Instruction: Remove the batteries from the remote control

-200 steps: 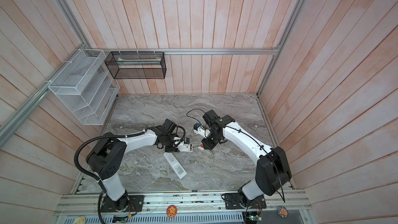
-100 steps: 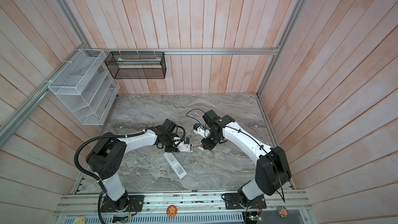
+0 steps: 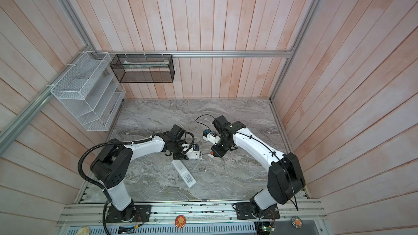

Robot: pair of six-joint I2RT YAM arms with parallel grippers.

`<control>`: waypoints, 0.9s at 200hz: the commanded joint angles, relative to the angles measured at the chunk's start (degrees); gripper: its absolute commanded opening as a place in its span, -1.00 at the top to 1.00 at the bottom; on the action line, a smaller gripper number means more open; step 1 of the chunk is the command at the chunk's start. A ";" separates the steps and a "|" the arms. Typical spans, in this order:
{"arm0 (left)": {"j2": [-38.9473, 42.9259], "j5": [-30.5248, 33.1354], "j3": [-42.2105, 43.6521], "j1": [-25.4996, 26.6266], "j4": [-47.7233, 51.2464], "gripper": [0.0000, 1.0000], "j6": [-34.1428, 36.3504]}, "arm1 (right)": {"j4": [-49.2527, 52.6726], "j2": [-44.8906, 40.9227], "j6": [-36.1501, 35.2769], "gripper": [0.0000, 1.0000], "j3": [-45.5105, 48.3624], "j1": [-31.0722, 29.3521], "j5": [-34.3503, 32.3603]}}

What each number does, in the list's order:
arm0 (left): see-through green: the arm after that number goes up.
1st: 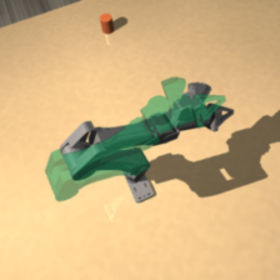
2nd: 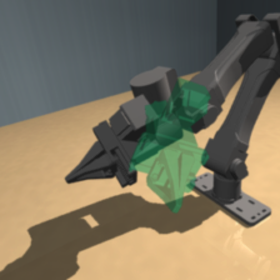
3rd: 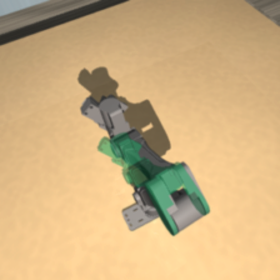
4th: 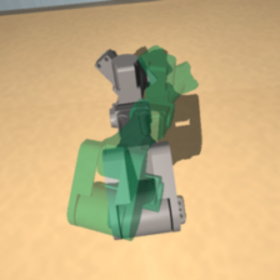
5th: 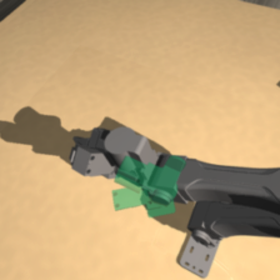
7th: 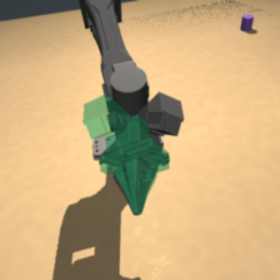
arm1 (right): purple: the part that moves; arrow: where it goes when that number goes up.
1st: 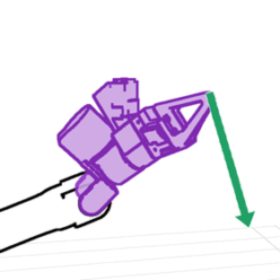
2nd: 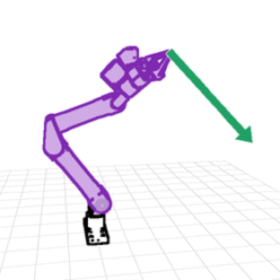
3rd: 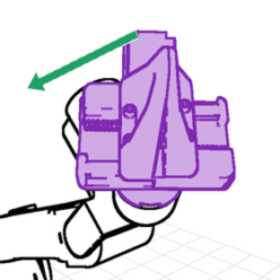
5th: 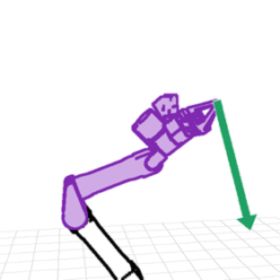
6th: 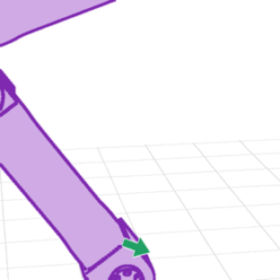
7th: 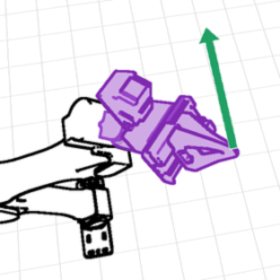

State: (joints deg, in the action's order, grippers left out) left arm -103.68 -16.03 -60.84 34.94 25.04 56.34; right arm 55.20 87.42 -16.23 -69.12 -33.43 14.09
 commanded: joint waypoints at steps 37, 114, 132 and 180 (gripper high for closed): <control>-0.80 -1.79 -0.24 0.04 0.88 0.57 0.70 | -4.75 1.13 -0.99 1.00 4.73 -0.05 5.47; -1.22 -0.77 -0.02 -0.13 0.89 0.58 0.87 | 0.49 -1.95 0.00 1.00 0.78 0.00 -0.64; -1.25 -0.77 0.02 -0.13 0.98 0.58 0.88 | 1.30 -2.59 0.32 1.00 -0.10 -0.02 -0.51; -1.42 -0.90 -0.07 -0.13 1.03 0.58 0.83 | 1.93 -2.60 0.50 1.00 -1.26 -0.23 -0.38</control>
State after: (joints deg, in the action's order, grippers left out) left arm -103.68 -16.05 -60.84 34.46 25.47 56.36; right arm 55.29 85.91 -16.19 -68.34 -33.26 14.04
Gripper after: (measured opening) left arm 0.548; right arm 0.259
